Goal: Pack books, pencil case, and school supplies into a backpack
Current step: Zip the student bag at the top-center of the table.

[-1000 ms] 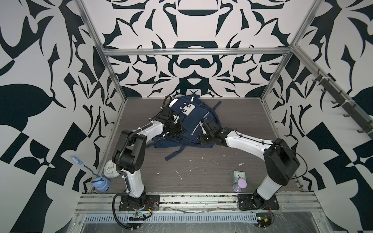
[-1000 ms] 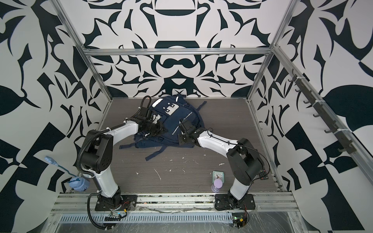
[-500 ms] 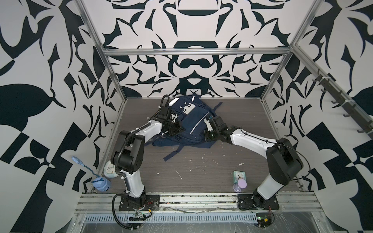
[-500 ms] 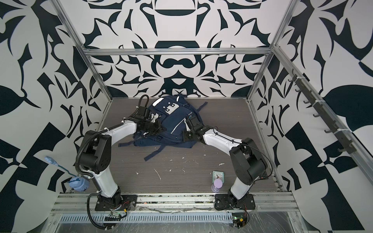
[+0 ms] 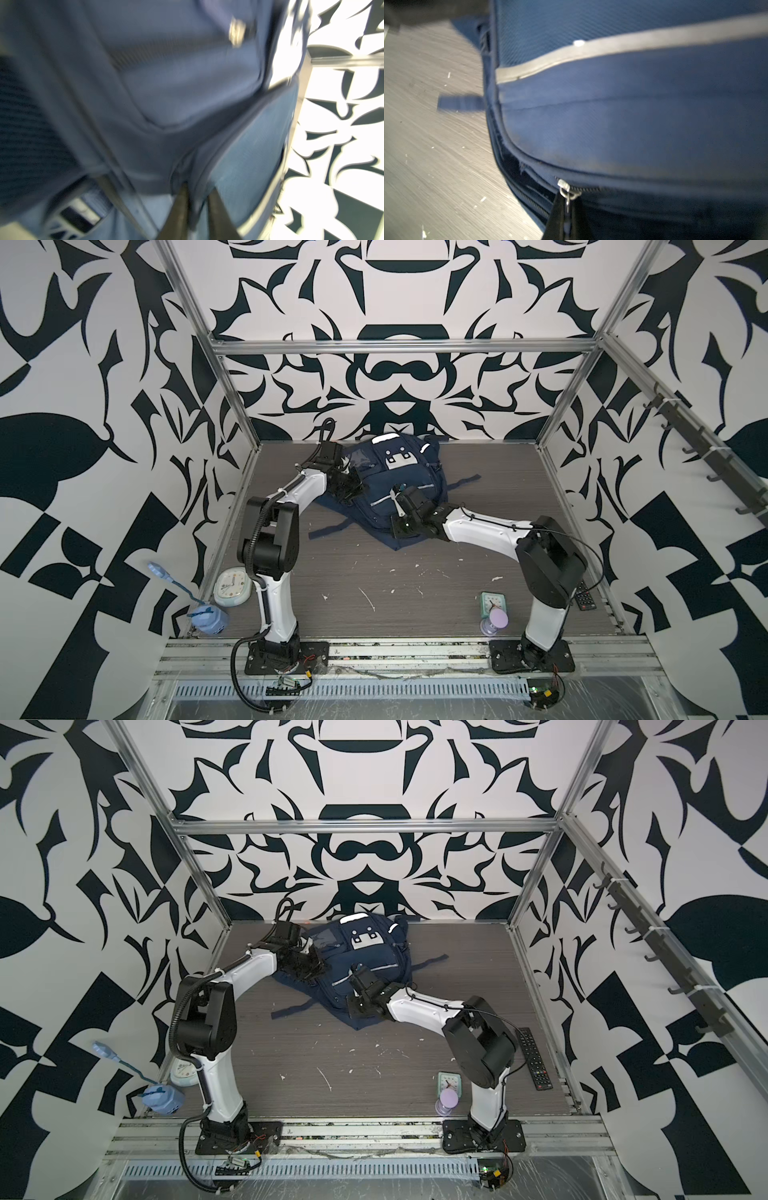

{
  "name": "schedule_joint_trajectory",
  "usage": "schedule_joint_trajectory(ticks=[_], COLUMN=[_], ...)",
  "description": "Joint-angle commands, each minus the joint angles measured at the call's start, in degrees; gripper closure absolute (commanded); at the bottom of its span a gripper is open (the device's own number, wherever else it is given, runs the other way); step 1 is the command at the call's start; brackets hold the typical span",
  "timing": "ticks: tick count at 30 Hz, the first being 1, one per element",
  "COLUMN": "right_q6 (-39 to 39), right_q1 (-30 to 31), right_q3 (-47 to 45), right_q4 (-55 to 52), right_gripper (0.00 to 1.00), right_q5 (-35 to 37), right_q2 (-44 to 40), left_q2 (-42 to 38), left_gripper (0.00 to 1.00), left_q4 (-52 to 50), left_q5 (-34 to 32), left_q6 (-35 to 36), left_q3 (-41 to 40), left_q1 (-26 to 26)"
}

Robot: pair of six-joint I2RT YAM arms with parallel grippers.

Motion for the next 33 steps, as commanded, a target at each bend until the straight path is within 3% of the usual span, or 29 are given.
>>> schedule_joint_trajectory(ticks=[1,5,13,21,28,33], right_q6=[0.9,-0.1,-1.8,-3.7,-4.3,-4.2], right_q1=[2.7,2.7,2.8,2.7,2.7,2.7], right_q3=[5.3,9.9,11.5,10.8,11.1,10.9], right_q4=[-5.2,-6.5,-7.5,-8.8,-9.5,-10.3], right_gripper=[1.0,1.0,1.0,1.0,1.0,1.0], right_q5=[-3.6,-4.1,-5.7,-5.6,-5.6,-5.2], right_q2=[2.0,4.1,4.5,3.0,2.3,1.4], left_q2=[-0.4,-4.7,-15.1,-18.8,-17.4,-16.4], left_gripper=[0.68,0.54,0.51,0.4,0.43,0.63], left_q4=[2.8,3.6,4.5,6.8,10.8,11.4], left_q5=[-2.8,-3.9,-4.9,-0.5,0.8,0.6], left_q6=[-0.1,1.1,2.3,-0.1,-3.0,-2.8], left_q3=[1.6,-4.4,-18.1,-25.9,-27.1,-26.3], left_q1=[0.8,0.8,0.6,-1.9,-3.5,-3.7])
